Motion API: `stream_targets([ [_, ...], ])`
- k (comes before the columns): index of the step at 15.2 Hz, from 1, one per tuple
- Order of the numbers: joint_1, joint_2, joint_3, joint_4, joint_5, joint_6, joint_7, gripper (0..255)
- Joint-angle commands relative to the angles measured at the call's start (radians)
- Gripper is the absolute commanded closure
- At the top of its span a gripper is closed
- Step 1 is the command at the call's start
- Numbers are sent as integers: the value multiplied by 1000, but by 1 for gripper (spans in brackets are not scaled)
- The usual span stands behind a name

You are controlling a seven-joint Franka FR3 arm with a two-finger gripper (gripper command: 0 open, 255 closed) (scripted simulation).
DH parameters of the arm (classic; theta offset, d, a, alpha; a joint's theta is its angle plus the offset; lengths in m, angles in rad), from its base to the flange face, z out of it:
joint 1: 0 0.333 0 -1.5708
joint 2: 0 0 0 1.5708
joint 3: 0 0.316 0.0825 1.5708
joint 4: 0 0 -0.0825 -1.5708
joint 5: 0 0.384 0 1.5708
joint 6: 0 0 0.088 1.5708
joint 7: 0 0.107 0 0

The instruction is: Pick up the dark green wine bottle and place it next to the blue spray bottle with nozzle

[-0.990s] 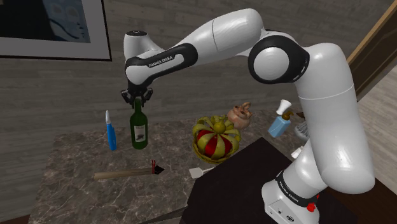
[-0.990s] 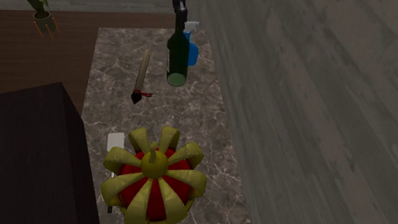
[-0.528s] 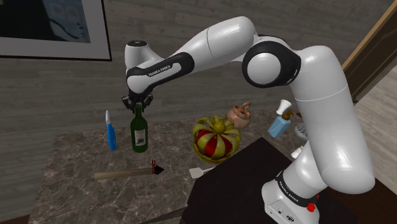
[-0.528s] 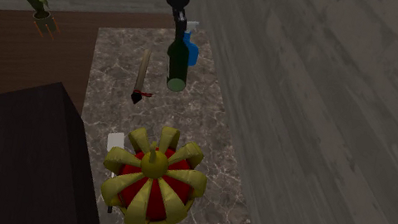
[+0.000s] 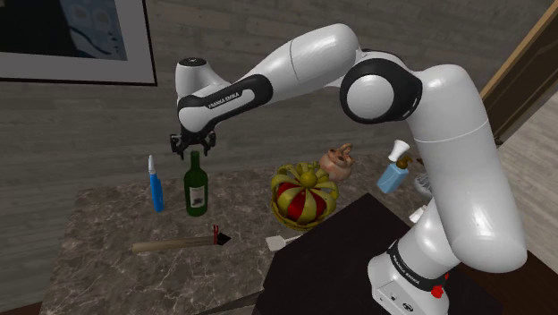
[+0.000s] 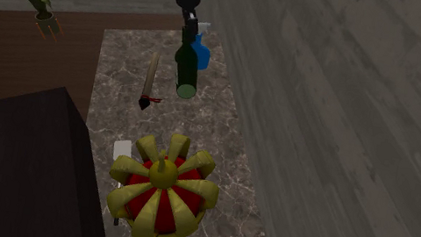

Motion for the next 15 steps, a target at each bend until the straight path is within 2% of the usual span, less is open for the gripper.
stream_targets([
  [1,0,0,0,0,0,0,0,0],
  [4,0,0,0,0,0,0,0,0],
  [8,-1,-88,6,-17,6,-70,-3,0],
  [15,-1,-88,6,-17,6,-70,-3,0],
])
